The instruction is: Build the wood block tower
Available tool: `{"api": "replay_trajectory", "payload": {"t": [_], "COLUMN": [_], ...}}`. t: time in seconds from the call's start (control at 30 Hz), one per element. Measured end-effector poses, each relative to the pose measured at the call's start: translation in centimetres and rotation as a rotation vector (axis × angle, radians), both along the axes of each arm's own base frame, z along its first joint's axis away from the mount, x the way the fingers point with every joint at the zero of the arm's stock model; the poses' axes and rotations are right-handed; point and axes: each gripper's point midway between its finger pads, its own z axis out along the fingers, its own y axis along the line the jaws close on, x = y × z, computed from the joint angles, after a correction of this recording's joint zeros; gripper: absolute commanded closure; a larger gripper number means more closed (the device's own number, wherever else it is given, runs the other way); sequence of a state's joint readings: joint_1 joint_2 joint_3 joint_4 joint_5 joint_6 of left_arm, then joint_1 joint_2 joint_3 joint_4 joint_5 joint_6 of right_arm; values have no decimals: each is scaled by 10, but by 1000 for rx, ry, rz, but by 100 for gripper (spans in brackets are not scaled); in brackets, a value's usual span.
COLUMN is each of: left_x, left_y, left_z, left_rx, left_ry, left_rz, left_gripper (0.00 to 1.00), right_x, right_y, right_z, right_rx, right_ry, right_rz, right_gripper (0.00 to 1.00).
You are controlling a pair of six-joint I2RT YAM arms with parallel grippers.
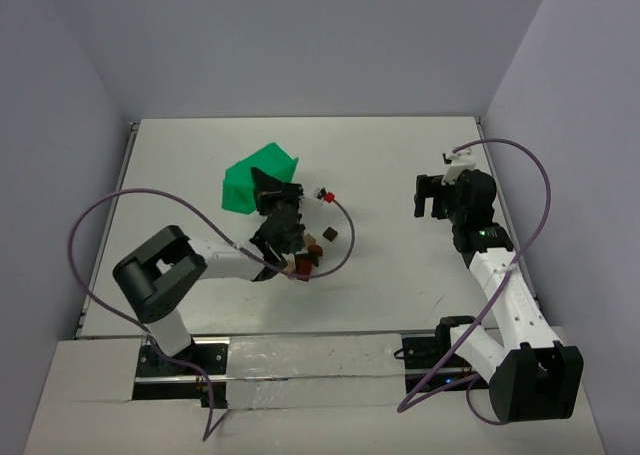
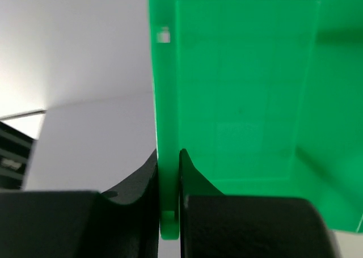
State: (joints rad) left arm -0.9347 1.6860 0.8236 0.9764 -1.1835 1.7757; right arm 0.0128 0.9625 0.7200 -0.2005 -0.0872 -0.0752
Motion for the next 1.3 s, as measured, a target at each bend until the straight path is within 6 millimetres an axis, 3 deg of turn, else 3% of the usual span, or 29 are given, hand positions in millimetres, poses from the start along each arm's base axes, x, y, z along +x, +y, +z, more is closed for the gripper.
{"api": "replay_trajectory", "payload": {"t": [0.2, 0.3, 0.6, 0.73, 0.9, 1.03, 1.13, 1.3], "left_x": [51, 65, 75, 74, 105, 131, 144, 166], "left_y": [-23, 4, 150, 206, 281, 347, 362, 357], "left_z": [72, 80, -13, -37, -59, -86, -110, -141], "left_rx": [-593, -850, -1276, -1404, -1613, -1645, -1620, -1577], "left_ry": [69, 130, 371, 429, 452, 436, 484, 576], "left_rz": [16, 62, 417, 537, 593, 629, 621, 576], "left_gripper": [100, 100, 100, 100, 99, 98, 98, 97], "right_x": [-1, -1, -1, 0, 0, 1, 3, 5], "right_y": [1, 2, 3, 4, 5, 6, 7, 7], "right_z": [0, 0, 0, -3, -6, -8, -10, -13], "right_rx": [3, 6, 10, 13, 17, 19, 21, 20], "right_ry": [0, 1, 3, 12, 24, 32, 44, 57], "right_rz": [4, 7, 12, 18, 26, 29, 32, 32], "right_gripper": [0, 0, 0, 0, 0, 0, 0, 0]}}
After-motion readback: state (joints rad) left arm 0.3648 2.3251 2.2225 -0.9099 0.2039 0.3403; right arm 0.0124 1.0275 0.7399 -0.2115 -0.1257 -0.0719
